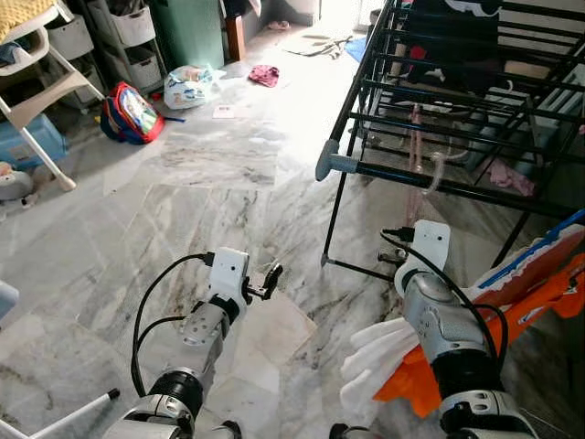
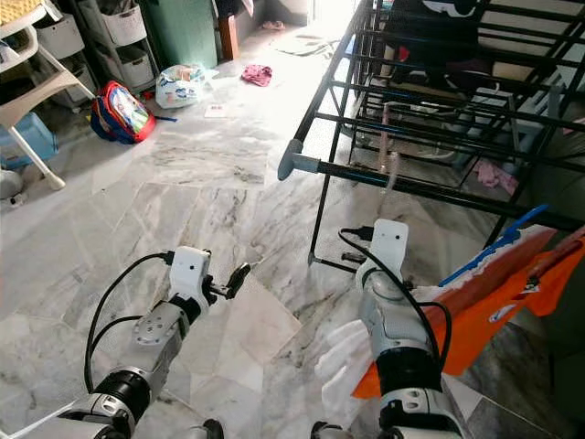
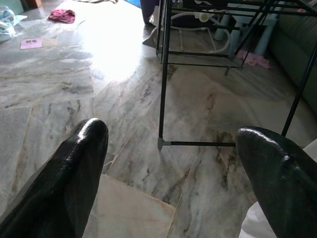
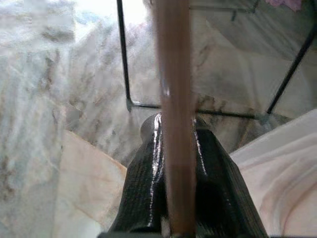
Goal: Hang hanger
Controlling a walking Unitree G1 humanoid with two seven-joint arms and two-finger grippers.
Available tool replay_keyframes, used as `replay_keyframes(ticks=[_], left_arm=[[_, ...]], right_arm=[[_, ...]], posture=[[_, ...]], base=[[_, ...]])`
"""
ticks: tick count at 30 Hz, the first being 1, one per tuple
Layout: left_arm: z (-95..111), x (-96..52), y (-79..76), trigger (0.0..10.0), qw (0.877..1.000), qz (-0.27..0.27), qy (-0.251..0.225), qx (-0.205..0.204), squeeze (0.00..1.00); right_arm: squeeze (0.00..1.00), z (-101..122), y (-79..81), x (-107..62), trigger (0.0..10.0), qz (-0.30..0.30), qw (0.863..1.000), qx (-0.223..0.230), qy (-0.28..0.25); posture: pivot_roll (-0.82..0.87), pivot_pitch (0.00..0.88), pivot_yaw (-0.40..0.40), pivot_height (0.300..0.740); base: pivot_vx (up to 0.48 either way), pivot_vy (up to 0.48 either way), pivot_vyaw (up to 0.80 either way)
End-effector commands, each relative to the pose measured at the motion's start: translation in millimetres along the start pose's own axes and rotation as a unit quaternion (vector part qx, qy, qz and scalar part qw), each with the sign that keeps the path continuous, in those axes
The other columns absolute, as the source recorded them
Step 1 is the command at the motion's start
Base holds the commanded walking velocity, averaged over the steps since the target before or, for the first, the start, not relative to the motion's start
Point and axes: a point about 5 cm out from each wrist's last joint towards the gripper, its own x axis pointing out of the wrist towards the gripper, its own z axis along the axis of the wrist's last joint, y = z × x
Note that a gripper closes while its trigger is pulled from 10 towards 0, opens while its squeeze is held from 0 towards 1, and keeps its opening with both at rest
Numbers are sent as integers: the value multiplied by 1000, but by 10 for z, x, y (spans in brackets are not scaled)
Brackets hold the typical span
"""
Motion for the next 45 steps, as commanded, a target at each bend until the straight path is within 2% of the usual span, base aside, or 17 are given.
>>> replay_keyframes(ticks=[1,4,5,11,13,18,25,27,33,36,45], left_arm=[[-15,-25,21,10000,1000,2,-1,0,0],[-22,-25,15,10000,1000,1,1,1,0],[-24,-25,14,10000,1000,0,2,1,0],[-29,-25,15,10000,1000,0,5,3,0],[-29,-25,21,10000,1000,1,6,4,0],[-24,-29,46,10000,1000,4,7,6,0],[-25,-34,59,10000,1000,4,8,8,0],[-26,-36,62,10000,1000,4,9,9,0],[-33,-41,72,10000,1000,4,12,12,0],[-42,-48,86,10000,1000,6,15,13,0],[-35,-41,100,10000,1000,7,19,15,0]], right_arm=[[0,2,2,11,10000,-3,1000,-1,15],[0,-29,-10,26,10000,-17,999,-10,37],[0,-27,-11,35,10000,-16,999,-1,40],[0,-8,-30,66,10000,-15,999,12,36],[0,39,-19,72,10000,14,1000,13,2],[0,159,-100,111,10000,-1,1000,25,-1],[0,291,-95,157,10000,12,999,39,5],[0,278,-129,183,10000,-2,1000,26,17],[0,139,-233,230,10000,-20,996,56,63],[0,31,-276,236,10000,-29,995,51,83],[0,-167,-288,228,10000,-34,992,52,109]], posture=[[-36,165,4,740],[-36,165,4,740],[-36,164,4,740],[-32,162,5,740],[-31,161,5,740],[-25,161,11,740],[-21,161,15,740],[-19,160,17,740],[-12,158,17,740],[-9,154,17,740],[-5,143,19,740]], base=[[0,0,0],[0,0,0],[0,0,0],[0,0,0],[0,0,0],[0,0,0],[0,0,0],[0,0,0],[0,0,0],[0,0,0],[0,0,0]])
